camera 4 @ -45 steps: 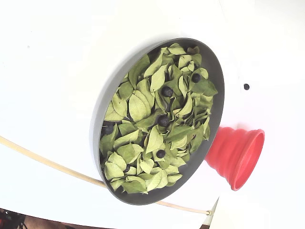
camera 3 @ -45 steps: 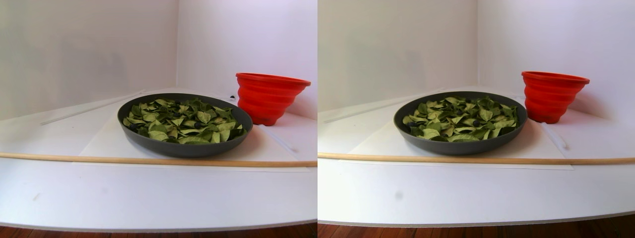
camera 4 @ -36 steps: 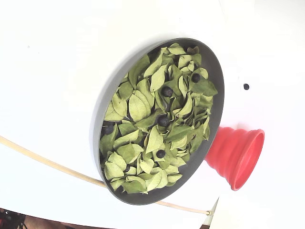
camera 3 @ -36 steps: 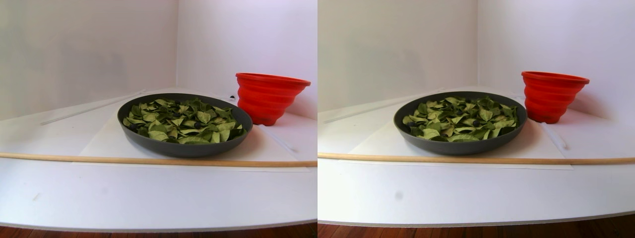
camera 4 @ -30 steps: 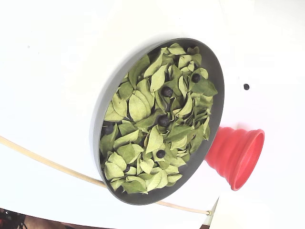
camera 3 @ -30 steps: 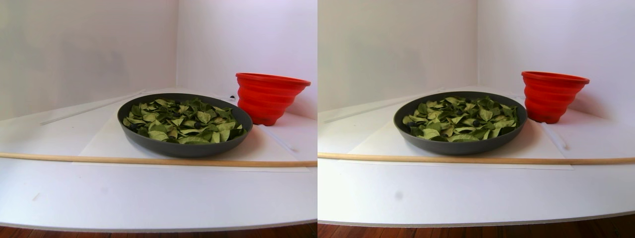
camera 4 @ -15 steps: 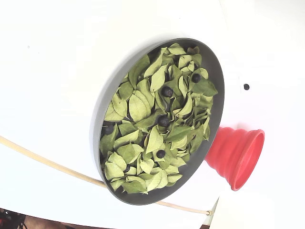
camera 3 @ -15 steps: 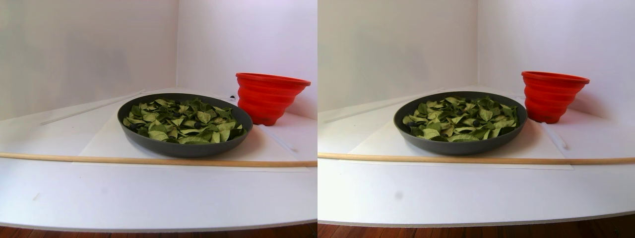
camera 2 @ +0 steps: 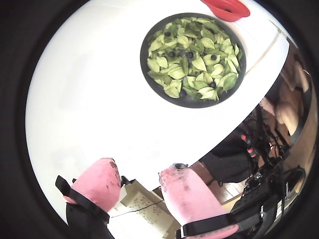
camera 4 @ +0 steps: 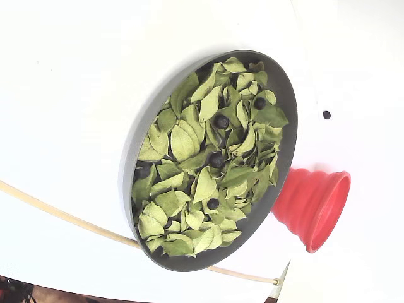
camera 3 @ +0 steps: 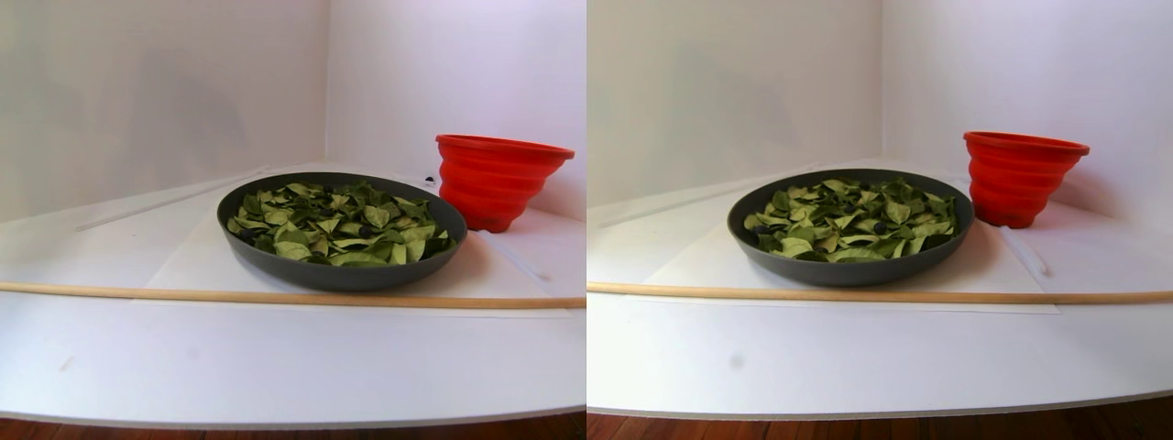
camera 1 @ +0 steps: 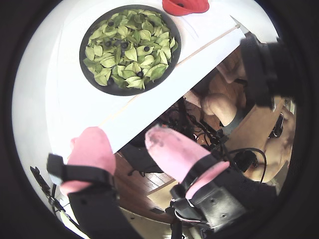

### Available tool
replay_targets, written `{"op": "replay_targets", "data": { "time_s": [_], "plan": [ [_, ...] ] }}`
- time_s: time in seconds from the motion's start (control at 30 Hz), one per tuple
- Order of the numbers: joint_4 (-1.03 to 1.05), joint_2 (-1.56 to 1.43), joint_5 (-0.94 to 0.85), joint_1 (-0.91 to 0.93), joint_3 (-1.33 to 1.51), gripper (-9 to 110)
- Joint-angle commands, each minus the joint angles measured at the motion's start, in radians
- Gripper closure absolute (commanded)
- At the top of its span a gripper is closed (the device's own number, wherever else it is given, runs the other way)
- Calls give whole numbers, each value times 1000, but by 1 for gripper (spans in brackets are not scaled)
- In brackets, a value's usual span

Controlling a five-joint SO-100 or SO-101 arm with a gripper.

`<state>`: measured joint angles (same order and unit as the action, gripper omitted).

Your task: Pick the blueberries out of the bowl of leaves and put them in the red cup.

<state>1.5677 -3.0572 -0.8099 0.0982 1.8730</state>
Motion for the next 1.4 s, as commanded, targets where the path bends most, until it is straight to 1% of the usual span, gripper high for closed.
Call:
{"op": "replay_targets", "data": {
  "time_s": [0.0,0.37,0.87,1.37],
  "plan": [
    [-21,-6,-37,9,-2,86],
    [-115,18,-166,-6,77,85],
    [-204,81,-284,-3,133,85],
    [-328,153,-402,57,239,85]
  ]
}}
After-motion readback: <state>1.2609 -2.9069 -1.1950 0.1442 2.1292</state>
